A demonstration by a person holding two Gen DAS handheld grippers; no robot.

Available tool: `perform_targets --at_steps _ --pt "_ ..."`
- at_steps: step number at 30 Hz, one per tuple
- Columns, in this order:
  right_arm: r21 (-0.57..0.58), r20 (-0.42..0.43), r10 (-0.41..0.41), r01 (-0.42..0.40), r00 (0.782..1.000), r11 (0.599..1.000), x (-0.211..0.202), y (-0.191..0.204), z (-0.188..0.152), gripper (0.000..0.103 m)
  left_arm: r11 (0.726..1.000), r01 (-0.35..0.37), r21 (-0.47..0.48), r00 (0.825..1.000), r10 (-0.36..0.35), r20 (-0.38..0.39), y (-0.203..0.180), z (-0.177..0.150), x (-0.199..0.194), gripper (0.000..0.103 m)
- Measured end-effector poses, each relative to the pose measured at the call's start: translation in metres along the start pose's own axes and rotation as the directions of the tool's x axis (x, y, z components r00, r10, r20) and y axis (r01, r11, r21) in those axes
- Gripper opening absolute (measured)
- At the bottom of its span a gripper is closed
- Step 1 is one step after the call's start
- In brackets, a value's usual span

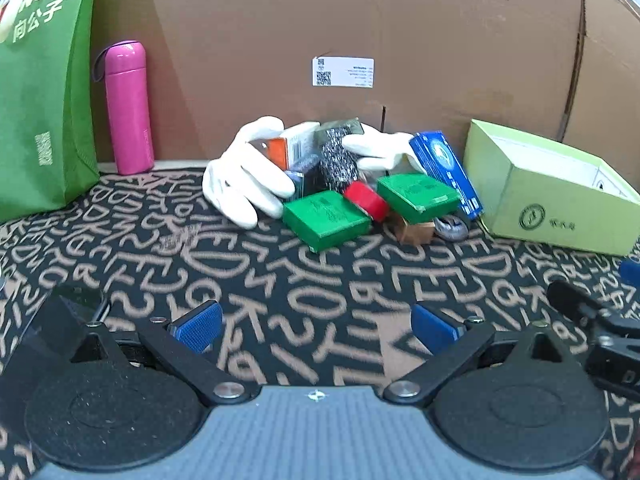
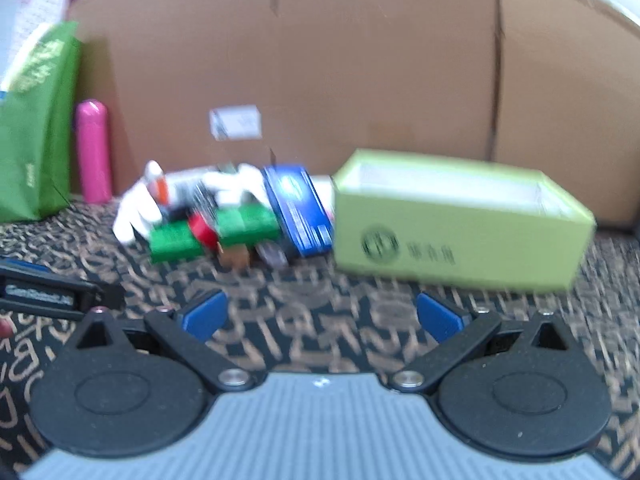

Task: Organize objects
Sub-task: 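Move the right tool toward the pile of items, then grasp the flat green box with the right tool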

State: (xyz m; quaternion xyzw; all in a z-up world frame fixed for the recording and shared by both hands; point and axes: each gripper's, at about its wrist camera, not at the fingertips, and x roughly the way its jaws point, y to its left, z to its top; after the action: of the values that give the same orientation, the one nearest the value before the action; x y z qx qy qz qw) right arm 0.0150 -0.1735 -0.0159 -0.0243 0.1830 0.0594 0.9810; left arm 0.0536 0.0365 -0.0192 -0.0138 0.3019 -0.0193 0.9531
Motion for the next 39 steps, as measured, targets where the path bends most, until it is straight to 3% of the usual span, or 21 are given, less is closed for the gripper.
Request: perform_targets --at_steps 3,5,12,16,20,22,24,26,28,31,35,38,39 --pt "-0.047 0.096 0.004 0.001 0.995 0.999 0.008 0.006 0.006 0.103 1.0 0.013 0.001 1.0 -0.013 0.011 0.006 0.014 0.013 0.103" --pt "-0.1 0.11 0.025 -0.014 0.994 0.995 0.021 0.012 0.015 0.103 1.0 0.007 0.025 1.0 -0.007 0.02 0.007 0.025 0.027 0.103" --pt "-0.149 0.004 0.198 -0.195 0.98 0.969 0.087 0.025 0.036 0.103 0.995 0.025 0.094 1.0 -0.026 0.002 0.009 0.053 0.079 0.101" --pt "-0.172 -0.045 0.177 -0.182 0.983 0.968 0.124 0.034 0.041 0.103 0.987 0.038 0.155 0.999 -0.037 -0.012 0.009 0.063 0.109 0.098" --pt "-0.192 -0.092 0.18 -0.195 0.979 0.962 0.15 0.039 0.041 0.102 0.982 0.114 0.151 0.993 -0.113 -0.018 0.02 0.069 0.124 0.098" --pt "-0.194 -0.106 0.188 -0.206 0.976 0.959 0.159 0.041 0.041 0.099 0.981 0.118 0.153 0.993 -0.118 -0.01 0.021 0.069 0.127 0.097" --pt "-0.191 -0.121 0.21 -0.23 0.97 0.954 0.163 0.042 0.041 0.09 0.979 0.147 0.143 0.989 -0.149 0.006 0.023 0.065 0.128 0.088" --pt "-0.184 -0.149 0.24 -0.266 0.959 0.946 0.166 0.042 0.04 0.07 0.969 0.208 0.133 0.978 -0.21 0.005 0.024 0.061 0.126 0.073" --pt "-0.179 -0.152 0.246 -0.271 0.957 0.946 0.161 0.042 0.04 0.063 0.961 0.23 0.153 0.973 -0.232 -0.009 0.019 0.058 0.123 0.071" --pt "-0.147 -0.161 0.249 -0.272 0.955 0.951 0.151 0.04 0.04 0.063 0.953 0.232 0.196 0.972 -0.236 -0.005 0.012 0.05 0.12 0.065" --pt "-0.143 -0.16 0.245 -0.268 0.956 0.953 0.129 0.036 0.035 0.063 0.952 0.251 0.176 0.968 -0.249 -0.034 0.016 0.049 0.112 0.041" --pt "-0.128 -0.177 0.263 -0.287 0.949 0.949 0.108 0.031 0.027 0.063 0.949 0.265 0.169 0.964 -0.259 -0.061 0.016 0.048 0.102 0.04" --pt "-0.13 -0.185 0.266 -0.292 0.946 0.948 0.102 0.029 0.023 0.063 0.951 0.257 0.174 0.966 -0.251 -0.059 0.014 0.046 0.098 0.051"
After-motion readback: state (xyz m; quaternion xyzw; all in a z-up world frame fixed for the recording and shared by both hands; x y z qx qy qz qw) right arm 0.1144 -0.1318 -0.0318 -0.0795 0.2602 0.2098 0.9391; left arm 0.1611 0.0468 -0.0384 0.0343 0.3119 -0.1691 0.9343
